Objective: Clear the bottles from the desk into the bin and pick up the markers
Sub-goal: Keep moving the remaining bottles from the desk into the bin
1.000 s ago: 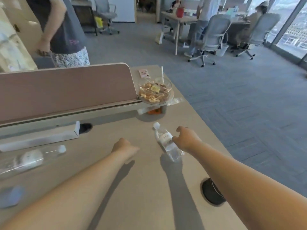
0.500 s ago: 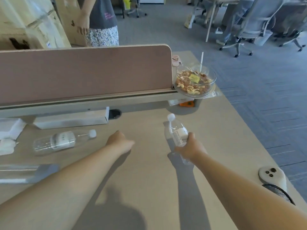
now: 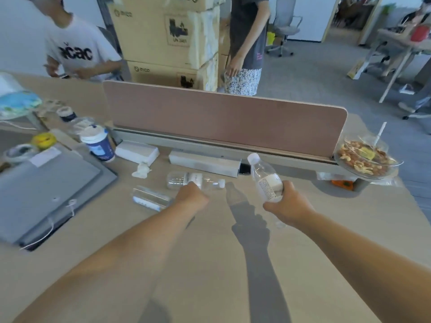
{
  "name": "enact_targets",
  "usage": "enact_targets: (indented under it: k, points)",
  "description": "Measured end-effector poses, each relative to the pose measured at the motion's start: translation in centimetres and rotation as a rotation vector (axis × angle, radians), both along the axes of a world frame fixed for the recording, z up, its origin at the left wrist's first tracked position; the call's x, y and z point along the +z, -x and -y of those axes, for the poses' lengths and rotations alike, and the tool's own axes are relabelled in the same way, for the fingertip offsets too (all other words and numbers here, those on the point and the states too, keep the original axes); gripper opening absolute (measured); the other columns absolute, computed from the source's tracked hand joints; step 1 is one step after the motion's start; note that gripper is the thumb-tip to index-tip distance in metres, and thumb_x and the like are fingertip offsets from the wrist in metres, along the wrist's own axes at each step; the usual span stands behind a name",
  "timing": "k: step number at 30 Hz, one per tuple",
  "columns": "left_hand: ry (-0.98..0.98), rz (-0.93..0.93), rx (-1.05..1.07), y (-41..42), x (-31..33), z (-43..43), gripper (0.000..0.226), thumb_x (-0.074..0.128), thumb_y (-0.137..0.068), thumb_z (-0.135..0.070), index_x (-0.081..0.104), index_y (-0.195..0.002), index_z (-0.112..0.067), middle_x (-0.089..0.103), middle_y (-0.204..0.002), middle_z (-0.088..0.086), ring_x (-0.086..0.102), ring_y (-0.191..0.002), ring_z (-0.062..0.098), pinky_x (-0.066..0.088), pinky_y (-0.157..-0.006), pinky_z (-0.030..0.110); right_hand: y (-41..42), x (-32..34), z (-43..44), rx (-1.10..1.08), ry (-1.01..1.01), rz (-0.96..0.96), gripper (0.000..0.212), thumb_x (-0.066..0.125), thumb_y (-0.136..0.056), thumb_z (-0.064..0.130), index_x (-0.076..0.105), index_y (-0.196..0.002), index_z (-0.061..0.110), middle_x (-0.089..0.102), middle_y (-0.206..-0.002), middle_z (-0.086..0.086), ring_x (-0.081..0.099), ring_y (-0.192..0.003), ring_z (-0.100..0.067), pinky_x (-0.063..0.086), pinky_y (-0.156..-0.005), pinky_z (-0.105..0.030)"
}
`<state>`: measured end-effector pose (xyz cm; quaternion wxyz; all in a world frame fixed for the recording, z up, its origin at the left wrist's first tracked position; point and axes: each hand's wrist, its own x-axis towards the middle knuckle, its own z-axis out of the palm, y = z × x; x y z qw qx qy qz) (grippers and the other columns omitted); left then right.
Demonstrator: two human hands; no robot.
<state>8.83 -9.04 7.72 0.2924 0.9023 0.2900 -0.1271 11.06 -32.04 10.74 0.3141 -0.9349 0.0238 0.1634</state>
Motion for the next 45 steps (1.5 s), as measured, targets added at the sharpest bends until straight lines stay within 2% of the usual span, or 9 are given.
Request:
enact_targets:
  k: [3,5,12,14,20,29,38,41,45]
  points:
    - [-0.028,-0.013,0.062,2.0,-0.8,-3.4,0.036,0.058,-0.086,-0.022,0.056,-0.118,-0.007,0.060,-0.119,0.015,0.061,-0.109,0.031,0.049,-0.079,0.031,0.5,0.4,-4.0,0.084,-0.020,-0.001,0.056,0.071,-0.073,0.028,0.043,-0.121,0.016,0.055,-0.098,-0.002,0.054,-0.084,-0.024,0.041,-0.057,-0.028]
    - [-0.120,-0.053,0.054,2.7,-1.9,-5.6,0.043,0.058,-0.086,-0.023,0.052,-0.126,-0.008,0.053,-0.125,0.017,0.053,-0.119,0.030,0.049,-0.091,0.034,0.7,0.1,-6.5,0.136,-0.024,-0.007,0.058,0.072,-0.072,0.028,0.043,-0.122,0.018,0.055,-0.099,0.000,0.053,-0.086,-0.023,0.041,-0.060,-0.028]
    - [-0.484,-0.268,-0.206,0.1,-5.3,-11.3,0.063,0.052,-0.093,-0.020,0.023,-0.150,-0.023,0.032,-0.147,0.009,0.023,-0.142,0.033,0.025,-0.113,0.051,-0.7,-2.3,-12.4,0.247,-0.034,-0.025,0.056,0.072,-0.074,0.028,0.042,-0.121,0.023,0.053,-0.101,0.006,0.053,-0.087,-0.018,0.042,-0.064,-0.028]
    - [-0.525,-0.322,-0.294,-0.2,-6.7,-12.5,0.064,0.055,-0.090,-0.020,0.027,-0.148,-0.021,0.033,-0.148,0.008,0.022,-0.142,0.033,0.017,-0.115,0.055,-1.4,-3.3,-13.2,0.235,-0.026,-0.043,0.050,0.071,-0.075,0.028,0.040,-0.115,0.027,0.052,-0.100,0.008,0.053,-0.081,-0.015,0.041,-0.060,-0.026]
    - [-0.417,-0.298,-0.312,2.0,-11.4,-12.8,0.054,0.068,-0.072,-0.021,0.049,-0.123,-0.021,0.055,-0.118,0.001,0.056,-0.114,0.027,0.043,-0.097,0.043,-1.0,-5.9,-12.7,0.154,0.002,-0.123,0.048,0.068,-0.075,0.024,0.040,-0.114,0.031,0.054,-0.103,0.008,0.054,-0.083,-0.017,0.040,-0.054,-0.021]
    - [-0.182,-0.256,-0.187,2.6,-8.7,-10.2,0.042,0.064,-0.069,-0.021,0.053,-0.110,-0.020,0.055,-0.096,-0.004,0.061,-0.103,0.025,0.050,-0.092,0.042,-0.6,-2.7,-9.5,0.101,0.021,-0.055,0.055,0.071,-0.073,0.025,0.043,-0.120,0.023,0.054,-0.101,0.003,0.055,-0.072,-0.013,0.044,-0.054,-0.025]
    - [-0.082,-0.021,-0.351,-1.8,0.5,1.1,0.040,0.067,-0.070,-0.022,0.052,-0.107,-0.017,0.055,-0.092,-0.004,0.062,-0.091,0.022,0.048,-0.071,0.027,3.4,5.5,1.3,-0.036,0.094,0.121,0.057,0.068,-0.074,0.031,0.040,-0.122,0.023,0.058,-0.103,0.002,0.058,-0.081,-0.019,0.048,-0.058,-0.026]
    - [-0.022,0.022,-0.469,-2.5,3.5,7.6,0.047,0.068,-0.070,-0.021,0.055,-0.115,-0.016,0.059,-0.108,0.000,0.062,-0.101,0.025,0.050,-0.075,0.028,6.3,8.3,7.4,-0.136,0.160,0.167,0.057,0.067,-0.075,0.033,0.038,-0.123,0.022,0.058,-0.098,0.001,0.058,-0.077,-0.021,0.051,-0.060,-0.030]
    - [-0.091,0.077,-0.675,-1.4,7.2,17.9,0.041,0.067,-0.073,-0.024,0.055,-0.111,-0.015,0.061,-0.107,0.003,0.063,-0.104,0.024,0.047,-0.075,0.026,11.6,11.0,16.3,-0.364,0.177,0.200,0.058,0.067,-0.075,0.034,0.038,-0.123,0.021,0.060,-0.101,-0.002,0.060,-0.079,-0.022,0.054,-0.063,-0.034]
